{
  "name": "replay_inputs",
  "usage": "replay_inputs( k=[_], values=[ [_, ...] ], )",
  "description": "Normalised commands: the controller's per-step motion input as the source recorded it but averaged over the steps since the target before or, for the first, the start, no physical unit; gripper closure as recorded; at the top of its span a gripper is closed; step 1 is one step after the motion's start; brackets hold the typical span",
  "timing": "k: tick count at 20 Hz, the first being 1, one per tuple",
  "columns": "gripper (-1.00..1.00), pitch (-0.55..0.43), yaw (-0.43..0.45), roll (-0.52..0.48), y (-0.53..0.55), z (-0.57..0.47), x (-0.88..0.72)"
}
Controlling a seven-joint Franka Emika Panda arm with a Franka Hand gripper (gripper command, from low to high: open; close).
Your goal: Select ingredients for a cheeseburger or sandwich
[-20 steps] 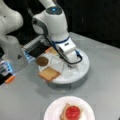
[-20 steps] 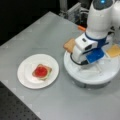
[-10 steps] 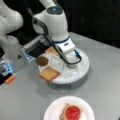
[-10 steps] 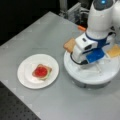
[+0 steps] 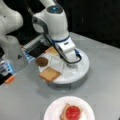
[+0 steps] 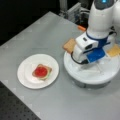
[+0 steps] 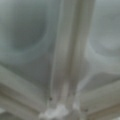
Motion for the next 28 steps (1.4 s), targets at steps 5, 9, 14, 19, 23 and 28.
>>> replay_inputs(
  k=[5, 9, 14, 19, 23, 28],
  values=[
    [-1.0, 0.096, -0.029, 0.002, 0.16, 0.21, -0.01],
    [-1.0, 0.097, -0.023, 0.02, 0.09, 0.12, 0.06],
    [-1.0, 0.115, -0.03, 0.026, 0.07, 0.14, 0.08],
    [-1.0, 0.155, -0.09, 0.021, 0.06, 0.26, 0.07],
    [-1.0, 0.173, -0.172, 0.027, 0.04, 0.33, 0.07],
    [-1.0, 0.152, -0.227, 0.052, -0.02, 0.27, 0.07]
  ],
)
